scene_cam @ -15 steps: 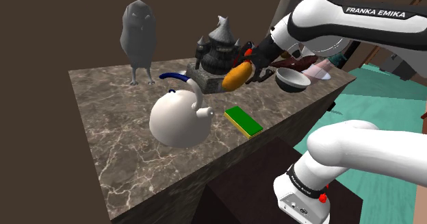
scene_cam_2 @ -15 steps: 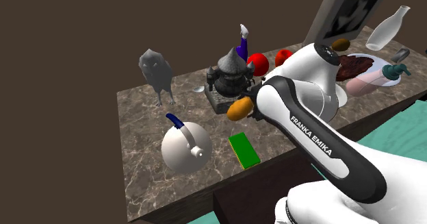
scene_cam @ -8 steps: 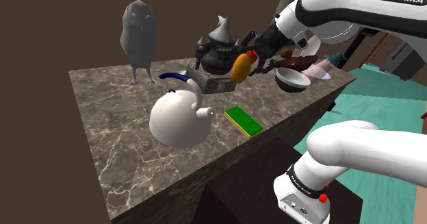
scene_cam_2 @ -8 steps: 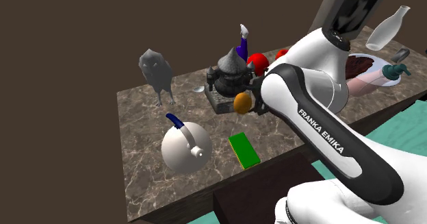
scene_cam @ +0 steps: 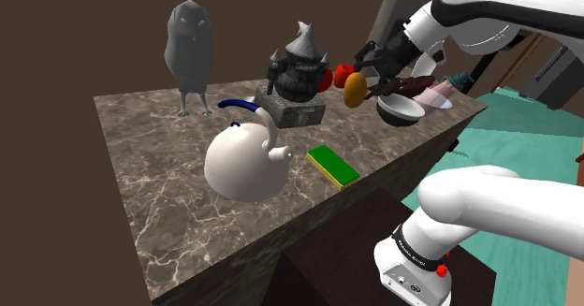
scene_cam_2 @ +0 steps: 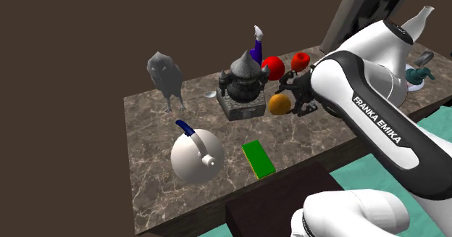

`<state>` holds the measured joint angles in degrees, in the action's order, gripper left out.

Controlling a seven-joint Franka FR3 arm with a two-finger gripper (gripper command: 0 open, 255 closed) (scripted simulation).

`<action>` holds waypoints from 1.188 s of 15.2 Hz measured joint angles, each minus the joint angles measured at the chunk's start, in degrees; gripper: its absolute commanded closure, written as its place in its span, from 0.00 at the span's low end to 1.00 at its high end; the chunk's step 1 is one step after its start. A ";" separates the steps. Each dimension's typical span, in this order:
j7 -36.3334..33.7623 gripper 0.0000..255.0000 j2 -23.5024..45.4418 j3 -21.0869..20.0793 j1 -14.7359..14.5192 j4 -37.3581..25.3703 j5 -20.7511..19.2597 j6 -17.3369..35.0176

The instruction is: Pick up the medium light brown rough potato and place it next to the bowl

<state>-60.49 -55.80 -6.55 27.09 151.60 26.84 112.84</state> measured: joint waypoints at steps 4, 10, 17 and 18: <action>5.27 1.00 1.69 5.94 2.47 -1.40 -3.53 -1.84; 12.04 1.00 3.70 12.77 5.14 -1.89 -7.37 -2.79; 14.09 1.00 3.71 13.19 5.23 2.94 -6.98 1.64; 14.41 1.00 3.76 13.24 5.22 3.69 -6.89 2.39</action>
<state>-46.08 -52.04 6.69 32.30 155.29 19.95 115.23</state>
